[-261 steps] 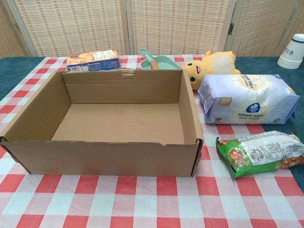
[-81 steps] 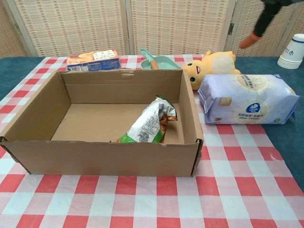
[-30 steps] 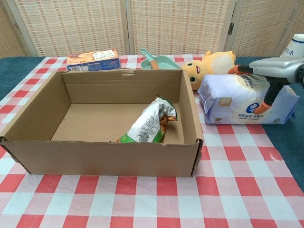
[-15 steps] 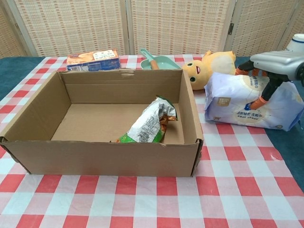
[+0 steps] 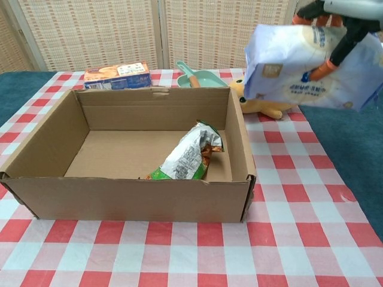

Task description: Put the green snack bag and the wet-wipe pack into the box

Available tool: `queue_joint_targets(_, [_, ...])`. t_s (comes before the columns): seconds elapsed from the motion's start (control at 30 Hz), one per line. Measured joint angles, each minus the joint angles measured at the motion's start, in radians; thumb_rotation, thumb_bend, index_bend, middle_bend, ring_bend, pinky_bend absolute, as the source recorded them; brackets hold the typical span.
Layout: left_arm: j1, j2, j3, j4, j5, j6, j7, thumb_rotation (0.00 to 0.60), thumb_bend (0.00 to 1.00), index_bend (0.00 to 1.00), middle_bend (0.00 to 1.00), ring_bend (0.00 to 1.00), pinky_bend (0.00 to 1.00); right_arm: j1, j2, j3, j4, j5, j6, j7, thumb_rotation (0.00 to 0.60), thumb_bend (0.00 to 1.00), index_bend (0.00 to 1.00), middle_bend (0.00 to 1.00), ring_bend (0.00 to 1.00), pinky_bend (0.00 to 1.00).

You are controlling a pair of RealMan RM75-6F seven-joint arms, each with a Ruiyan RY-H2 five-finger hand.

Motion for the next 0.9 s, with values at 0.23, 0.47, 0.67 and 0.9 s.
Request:
queue_joint_targets(0.23, [0.0, 0.0, 0.0, 0.0, 0.0, 0.0, 0.0, 0.6, 0.17, 0.0, 0.0, 0.0, 0.04, 0.059, 0.064, 0.07, -0.189, 0.027, 0.059, -0.171, 0.6, 0.0, 0.68, 0.46, 0.46, 0.66])
queue_joint_targets(0.47, [0.0, 0.0, 0.0, 0.0, 0.0, 0.0, 0.0, 0.6, 0.17, 0.0, 0.0, 0.0, 0.04, 0.137, -0.046, 0.077, -0.217, 0.01, 0.06, -0.21, 0.6, 0.0, 0.69, 0.46, 0.47, 0.67])
queue_joint_targets(0.67, [0.0, 0.0, 0.0, 0.0, 0.0, 0.0, 0.0, 0.6, 0.17, 0.0, 0.0, 0.0, 0.04, 0.2, -0.186, 0.066, -0.172, -0.041, 0.047, -0.201, 0.6, 0.0, 0.69, 0.46, 0.48, 0.67])
queue_joint_targets(0.9, [0.0, 0.0, 0.0, 0.0, 0.0, 0.0, 0.0, 0.6, 0.17, 0.0, 0.0, 0.0, 0.04, 0.264, -0.324, 0.06, -0.06, -0.076, 0.012, -0.138, 0.6, 0.0, 0.67, 0.46, 0.48, 0.67])
